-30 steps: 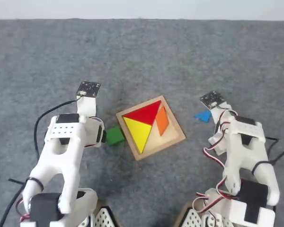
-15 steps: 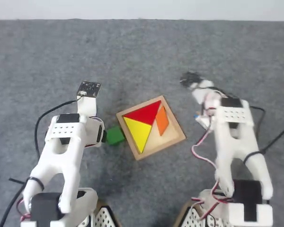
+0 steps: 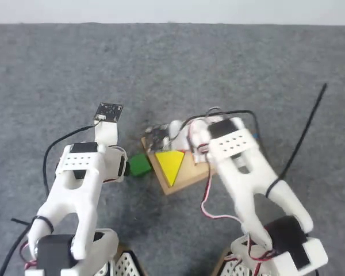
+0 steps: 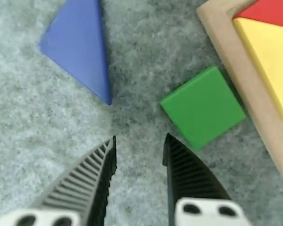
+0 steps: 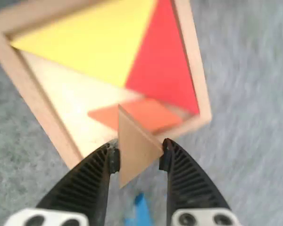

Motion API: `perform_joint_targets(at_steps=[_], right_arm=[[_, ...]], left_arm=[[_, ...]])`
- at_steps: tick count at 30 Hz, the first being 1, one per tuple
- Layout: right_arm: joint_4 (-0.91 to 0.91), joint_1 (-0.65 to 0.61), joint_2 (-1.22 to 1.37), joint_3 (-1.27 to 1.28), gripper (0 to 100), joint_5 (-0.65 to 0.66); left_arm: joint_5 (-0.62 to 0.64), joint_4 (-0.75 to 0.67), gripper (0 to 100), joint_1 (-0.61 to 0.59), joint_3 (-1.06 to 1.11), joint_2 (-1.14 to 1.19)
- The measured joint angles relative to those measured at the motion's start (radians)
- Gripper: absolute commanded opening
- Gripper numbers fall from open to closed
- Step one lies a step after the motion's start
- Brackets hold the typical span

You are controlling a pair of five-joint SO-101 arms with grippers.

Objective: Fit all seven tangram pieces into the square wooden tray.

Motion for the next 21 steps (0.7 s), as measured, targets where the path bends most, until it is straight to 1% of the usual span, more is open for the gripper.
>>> perform_joint_targets(at_steps=[3, 8, 10, 14, 16, 21], right_arm=[[0.000, -0.063, 0.032, -0.006, 5.4, 0.031], [-0.034, -0.120, 0.166, -0.081, 6.0, 0.034], [-0.038, -0.126, 0.222, -0.120, 8.4, 0.009], [-0.040, -0.124, 0.264, -0.172, 18.9, -0.078], [-0.040, -0.124, 0.264, -0.176, 22.5, -0.104], [-0.040, -0.126, 0.264, -0.176, 21.6, -0.123]], left_arm=[[0.000, 0.000, 15, 0.000, 0.000, 0.000], [0.000, 0.000, 15, 0.000, 0.000, 0.000], [0.000, 0.000, 15, 0.000, 0.000, 0.000], [0.000, 0.000, 15, 0.000, 0.000, 0.000], [0.000, 0.000, 15, 0.000, 0.000, 0.000], [0.000, 0.000, 15, 0.000, 0.000, 0.000]])
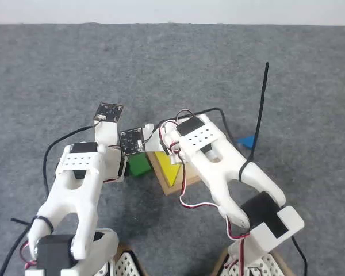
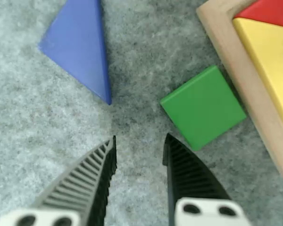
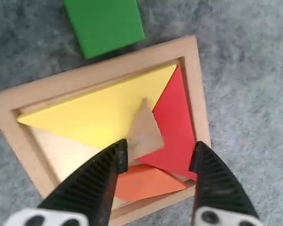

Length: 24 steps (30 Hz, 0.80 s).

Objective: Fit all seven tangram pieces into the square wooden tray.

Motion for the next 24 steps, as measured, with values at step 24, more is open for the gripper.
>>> perform_joint_targets(at_steps=[24], right_arm=[[0.043, 0.034, 0.008, 0.002, 21.6, -0.196]], left_arm=[[0.000, 0.000, 15, 0.000, 0.000, 0.000]])
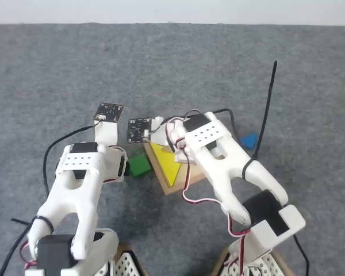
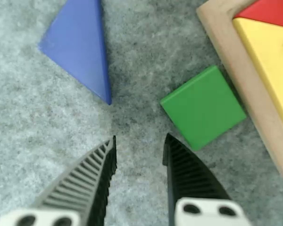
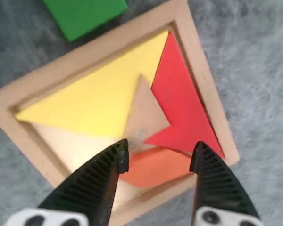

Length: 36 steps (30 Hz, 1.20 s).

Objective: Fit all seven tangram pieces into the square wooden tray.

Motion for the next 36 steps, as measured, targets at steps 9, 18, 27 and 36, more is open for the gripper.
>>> perform_joint_targets(at_steps=[9, 18, 27, 36], right_arm=[[0.000, -0.044, 0.015, 0.000, 21.6, -0.092], [-0.006, 0.032, 0.127, -0.049, 21.6, -0.035], [-0.006, 0.107, 0.157, -0.127, 21.6, 0.028], [-0.006, 0.104, 0.157, -0.242, 21.6, -0.213]], left_arm=[[0.000, 0.000, 15, 0.000, 0.000, 0.000], [0.000, 0.000, 15, 0.000, 0.000, 0.000], [0.000, 0.000, 15, 0.000, 0.000, 0.000], [0.000, 0.000, 15, 0.000, 0.000, 0.000]])
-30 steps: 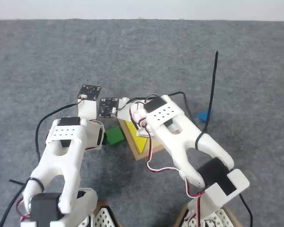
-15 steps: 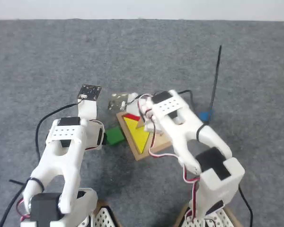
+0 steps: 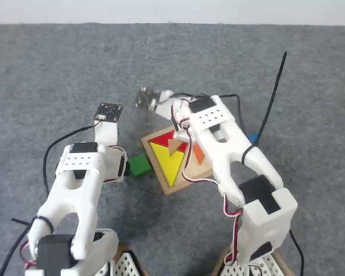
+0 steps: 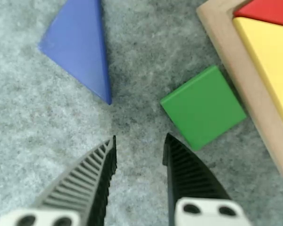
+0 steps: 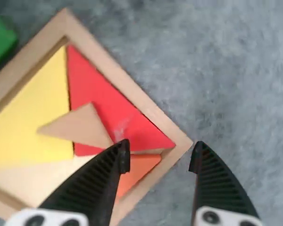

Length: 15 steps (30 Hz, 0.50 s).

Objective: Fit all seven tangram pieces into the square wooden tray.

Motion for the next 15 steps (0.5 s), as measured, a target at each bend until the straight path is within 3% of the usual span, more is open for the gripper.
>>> perform_joint_targets(at_steps=[10, 15], right_arm=[[-0.057, -0.101, 0.002, -0.003, 21.6, -0.316], [-0.064, -0.137, 0.002, -0.003, 21.6, -0.385]], left_arm=[[0.000, 0.000, 15, 0.000, 0.000, 0.000], [0.000, 0.000, 15, 0.000, 0.000, 0.000]])
